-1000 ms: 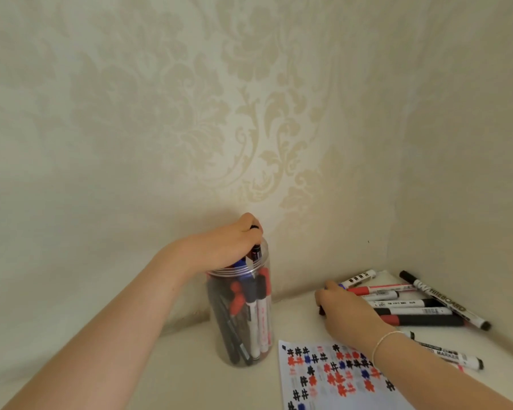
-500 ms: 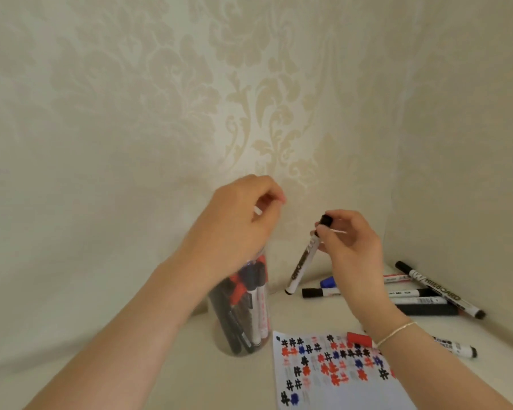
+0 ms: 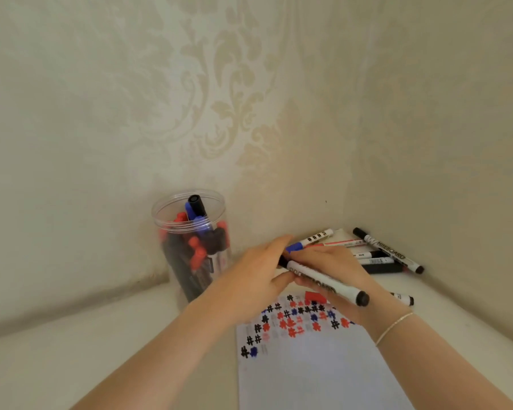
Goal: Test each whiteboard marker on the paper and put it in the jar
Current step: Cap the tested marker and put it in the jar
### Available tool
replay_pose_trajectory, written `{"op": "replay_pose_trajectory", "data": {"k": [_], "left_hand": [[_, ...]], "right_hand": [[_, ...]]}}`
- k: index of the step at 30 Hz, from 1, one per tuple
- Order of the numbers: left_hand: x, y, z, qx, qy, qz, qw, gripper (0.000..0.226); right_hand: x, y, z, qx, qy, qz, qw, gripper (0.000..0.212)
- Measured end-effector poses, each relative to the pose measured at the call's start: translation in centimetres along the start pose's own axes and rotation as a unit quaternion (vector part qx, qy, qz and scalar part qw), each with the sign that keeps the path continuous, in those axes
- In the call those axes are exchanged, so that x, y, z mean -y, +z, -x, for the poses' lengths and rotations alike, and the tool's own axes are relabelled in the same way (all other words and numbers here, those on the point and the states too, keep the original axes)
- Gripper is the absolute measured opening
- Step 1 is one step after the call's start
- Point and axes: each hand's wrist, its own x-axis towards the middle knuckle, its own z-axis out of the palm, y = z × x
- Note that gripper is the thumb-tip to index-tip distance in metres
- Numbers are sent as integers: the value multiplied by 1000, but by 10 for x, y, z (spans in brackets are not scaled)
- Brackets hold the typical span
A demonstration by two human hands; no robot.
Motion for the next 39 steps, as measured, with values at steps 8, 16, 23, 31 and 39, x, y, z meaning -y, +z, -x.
{"op": "replay_pose_trajectory", "data": {"k": [8, 16, 23, 31, 39], "left_hand": [[9, 8, 12, -14, -9, 43, 999, 25], [5, 12, 20, 116, -70, 188, 973, 35], [8, 13, 24, 33, -10, 142, 989, 32], [2, 8, 25, 23, 21, 262, 965, 25], [18, 5, 35, 88, -110, 130, 981, 77]], "right_hand": [[-13, -4, 3, 86, 31, 27, 995, 15], [-12, 14, 2, -11, -96, 127, 987, 23], [1, 14, 4, 33, -133, 126, 983, 32], [3, 9, 2, 95, -115, 88, 985, 29], [-2, -5, 3, -49, -122, 72, 989, 21]]}}
